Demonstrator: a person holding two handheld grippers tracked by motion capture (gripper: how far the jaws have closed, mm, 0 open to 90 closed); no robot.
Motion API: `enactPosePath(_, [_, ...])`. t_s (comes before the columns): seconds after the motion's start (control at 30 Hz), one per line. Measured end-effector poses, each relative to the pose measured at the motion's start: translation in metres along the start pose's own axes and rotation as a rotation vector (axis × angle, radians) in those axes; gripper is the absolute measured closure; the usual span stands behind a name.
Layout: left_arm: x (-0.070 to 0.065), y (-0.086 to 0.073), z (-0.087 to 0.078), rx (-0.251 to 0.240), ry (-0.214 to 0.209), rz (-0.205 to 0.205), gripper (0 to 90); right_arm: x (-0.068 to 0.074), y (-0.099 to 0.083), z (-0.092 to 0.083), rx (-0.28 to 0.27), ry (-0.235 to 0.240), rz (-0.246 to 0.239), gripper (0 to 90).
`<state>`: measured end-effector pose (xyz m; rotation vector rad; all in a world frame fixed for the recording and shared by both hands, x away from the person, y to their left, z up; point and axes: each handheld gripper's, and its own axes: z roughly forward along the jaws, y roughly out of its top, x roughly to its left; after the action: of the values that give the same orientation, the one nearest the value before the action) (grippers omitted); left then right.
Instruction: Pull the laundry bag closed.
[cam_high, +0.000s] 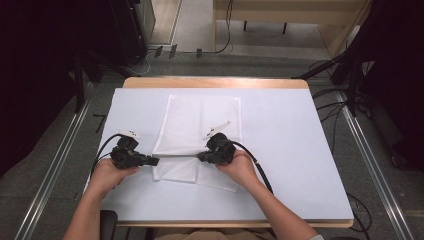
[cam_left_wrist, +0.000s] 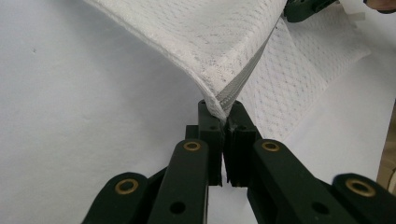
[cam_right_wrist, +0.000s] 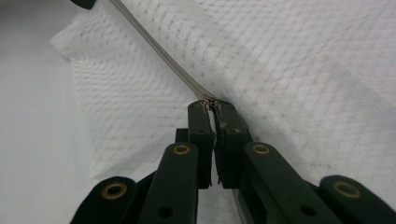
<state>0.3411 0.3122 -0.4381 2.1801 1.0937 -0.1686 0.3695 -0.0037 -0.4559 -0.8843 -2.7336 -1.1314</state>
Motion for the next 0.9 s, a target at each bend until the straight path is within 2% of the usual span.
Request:
enactPosePath(0.17, [0.001, -0.001, -0.002, -0.006, -0.006, -0.006, 87.8, -0.004, -0.004, -0.003, 0.002, -0.001, 0.021, 88.3])
enactPosePath(0.9, [0.0, -0.002, 0.0, 0.003, -0.008, -0.006, 87.8, -0.008, -0.008, -0.014, 0.017, -0.017, 0.01, 88.4])
